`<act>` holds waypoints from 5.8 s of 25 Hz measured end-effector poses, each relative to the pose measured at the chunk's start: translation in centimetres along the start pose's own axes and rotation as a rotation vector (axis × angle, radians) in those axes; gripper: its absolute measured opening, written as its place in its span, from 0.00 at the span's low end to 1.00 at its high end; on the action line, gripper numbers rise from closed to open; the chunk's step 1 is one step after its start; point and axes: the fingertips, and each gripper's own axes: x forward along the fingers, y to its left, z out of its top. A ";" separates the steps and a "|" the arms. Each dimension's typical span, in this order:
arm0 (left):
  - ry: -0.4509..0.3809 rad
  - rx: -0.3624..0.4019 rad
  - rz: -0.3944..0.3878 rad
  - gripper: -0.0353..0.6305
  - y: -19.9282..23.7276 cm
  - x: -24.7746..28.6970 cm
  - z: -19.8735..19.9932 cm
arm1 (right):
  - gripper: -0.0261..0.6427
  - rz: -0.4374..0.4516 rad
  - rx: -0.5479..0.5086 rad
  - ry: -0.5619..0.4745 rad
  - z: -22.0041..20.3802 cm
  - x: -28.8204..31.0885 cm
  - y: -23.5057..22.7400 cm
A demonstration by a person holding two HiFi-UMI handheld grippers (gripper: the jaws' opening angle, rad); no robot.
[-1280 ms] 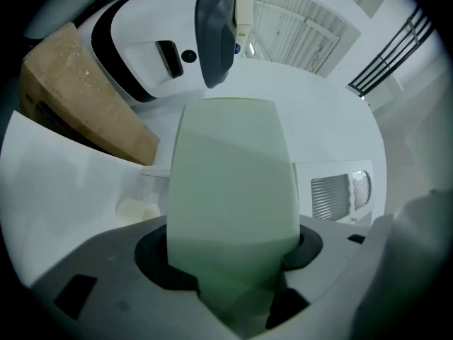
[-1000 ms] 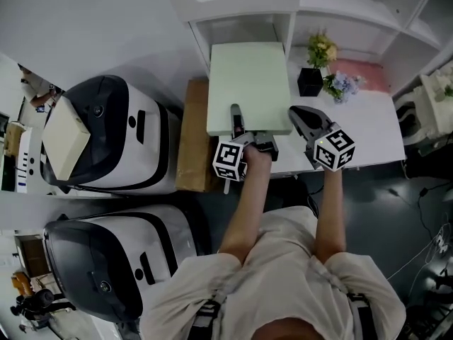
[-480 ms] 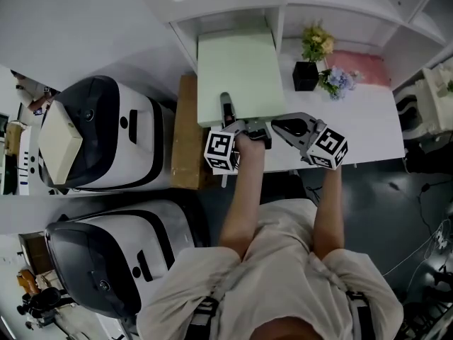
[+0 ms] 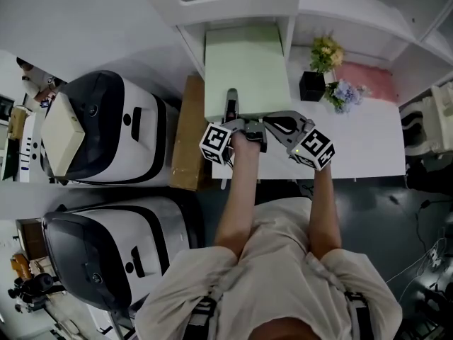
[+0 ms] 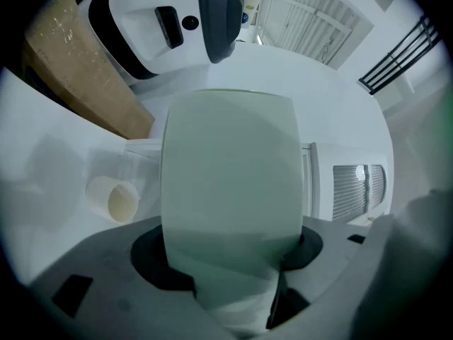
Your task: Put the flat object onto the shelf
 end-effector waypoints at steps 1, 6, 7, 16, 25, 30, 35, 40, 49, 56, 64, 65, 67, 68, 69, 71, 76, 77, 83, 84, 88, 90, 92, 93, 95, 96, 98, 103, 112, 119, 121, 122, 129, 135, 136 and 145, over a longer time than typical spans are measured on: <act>0.009 -0.004 -0.004 0.47 0.0 0.2 -0.1 | 0.14 0.006 -0.006 0.001 0.1 0.3 -0.1; 0.070 -0.020 -0.035 0.47 0.1 1.1 -0.1 | 0.14 0.049 0.000 -0.027 0.1 1.7 -0.2; 0.090 -0.019 -0.039 0.47 0.1 1.2 -0.3 | 0.14 0.055 -0.004 -0.025 0.0 2.0 -0.3; 0.216 0.005 -0.059 0.47 -0.2 1.7 -0.8 | 0.14 0.077 -0.017 -0.038 0.4 4.5 -0.2; 0.211 0.046 -0.060 0.47 0.0 0.2 0.6 | 0.14 -0.025 -0.005 -0.038 0.4 6.5 -2.3; 0.206 0.166 -0.050 0.47 -0.1 -0.9 1.4 | 0.14 -0.080 0.006 -0.058 0.7 6.9 -3.6; 0.189 0.312 -0.071 0.47 -1.7 -1.6 2.5 | 0.14 -0.127 0.028 -0.074 1.1 7.5 -5.2; 0.181 0.464 -0.060 0.47 -2.7 -2.3 3.0 | 0.14 -0.177 0.077 -0.086 1.3 8.1 -6.9; 0.145 0.660 -0.043 0.47 -4.3 -3.1 3.6 | 0.14 -0.245 0.145 -0.112 1.7 9.2 -9.7; 0.136 1.004 0.010 0.47 -6.3 -3.9 3.8 | 0.14 -0.228 0.133 -0.112 2.0 10.2 -9.7; 0.128 1.221 0.009 0.47 -7.9 -5.1 3.2 | 0.14 -0.253 0.182 -0.110 2.2 10.4 -9.6; 0.133 1.236 0.008 0.47 -7.9 -5.3 3.1 | 0.14 -0.261 0.191 -0.117 2.3 10.2 -9.5; 0.145 1.258 0.002 0.47 -8.0 -5.6 2.9 | 0.14 -0.280 0.197 -0.129 2.6 9.6 -9.3; 0.152 1.268 -0.003 0.47 -8.1 -5.7 2.7 | 0.14 -0.291 0.196 -0.132 2.7 9.2 -9.1; 0.160 1.279 -0.008 0.47 -8.1 -5.8 2.5 | 0.14 -0.305 0.195 -0.133 2.7 8.8 -8.9; 0.179 1.305 -0.020 0.47 -8.1 -6.1 2.1 | 0.14 -0.336 0.197 -0.132 2.4 8.0 -8.5; 0.236 1.361 -0.063 0.47 -8.1 -6.9 0.8 | 0.14 -0.453 0.212 -0.129 1.3 4.8 -7.9; 0.246 1.369 -0.072 0.47 -8.1 -7.2 0.6 | 0.14 -0.479 0.216 -0.130 1.0 4.1 -7.8; 0.299 1.433 -0.120 0.47 -8.3 -9.1 -0.6 | 0.14 -0.616 0.242 -0.133 0.0 -0.7 -6.2; 0.308 1.437 -0.133 0.46 -8.4 -9.4 -0.8 | 0.14 -0.635 0.243 -0.131 -0.1 -1.4 -5.8; 0.326 1.434 -0.174 0.45 -8.7 -10.8 -1.3 | 0.14 -0.686 0.230 -0.118 -0.4 -3.6 -3.7; 0.327 1.433 -0.180 0.44 -8.7 -11.7 -1.3 | 0.14 -0.705 0.226 -0.113 -0.5 -4.3 -2.5; 0.327 1.433 -0.189 0.43 -8.7 -12.5 -1.3 | 0.14 -0.719 0.223 -0.109 -0.6 -4.9 -1.2; 0.328 1.430 -0.195 0.43 -8.7 -12.9 -1.3 | 0.14 -0.722 0.221 -0.107 -0.7 -5.1 -0.6; 0.331 1.423 -0.206 0.42 -8.7 -13.7 -1.3 | 0.14 -0.726 0.218 -0.104 -0.7 -5.3 0.5; 0.332 1.422 -0.210 0.42 -8.7 -14.0 -1.3 | 0.14 -0.727 0.217 -0.104 -0.7 -5.4 1.0; 0.332 1.427 -0.214 0.41 -8.8 -14.7 -1.3 | 0.14 -0.728 0.220 -0.108 -0.7 -5.7 2.0; 0.331 1.443 -0.229 0.38 -9.0 -15.7 -1.3 | 0.14 -0.732 0.251 -0.124 -1.3 -6.3 4.1; 0.307 1.447 -0.224 0.25 -8.9 -15.3 -1.0 | 0.14 -0.744 0.225 -0.119 -1.0 -7.2 5.0; 0.289 1.459 -0.229 0.10 -9.4 -15.1 -0.8 | 0.14 -0.733 0.210 -0.131 0.3 -6.6 4.6; 0.283 1.468 -0.228 0.08 -9.6 -15.1 -0.6 | 0.14 -0.718 0.206 -0.130 0.5 -6.0 4.7; 0.281 1.471 -0.227 0.08 -9.6 -15.1 -0.5 | 0.14 -0.708 0.205 -0.129 0.6 -5.7 4.7; 0.292 1.477 -0.216 0.07 -9.4 -15.4 -0.8 | 0.14 -0.670 0.190 -0.118 0.9 -4.6 5.4; 0.300 1.469 -0.230 0.07 -9.4 -15.7 -0.6 | 0.14 -0.656 0.190 -0.115 0.9 -4.1 5.9; 0.299 1.474 -0.227 0.07 -9.4 -15.6 -0.6 | 0.14 -0.655 0.189 -0.115 0.9 -4.1 5.9; 0.293 1.493 -0.216 0.07 -9.5 -15.7 -0.5 | 0.14 -0.656 0.183 -0.112 1.2 -4.2 6.0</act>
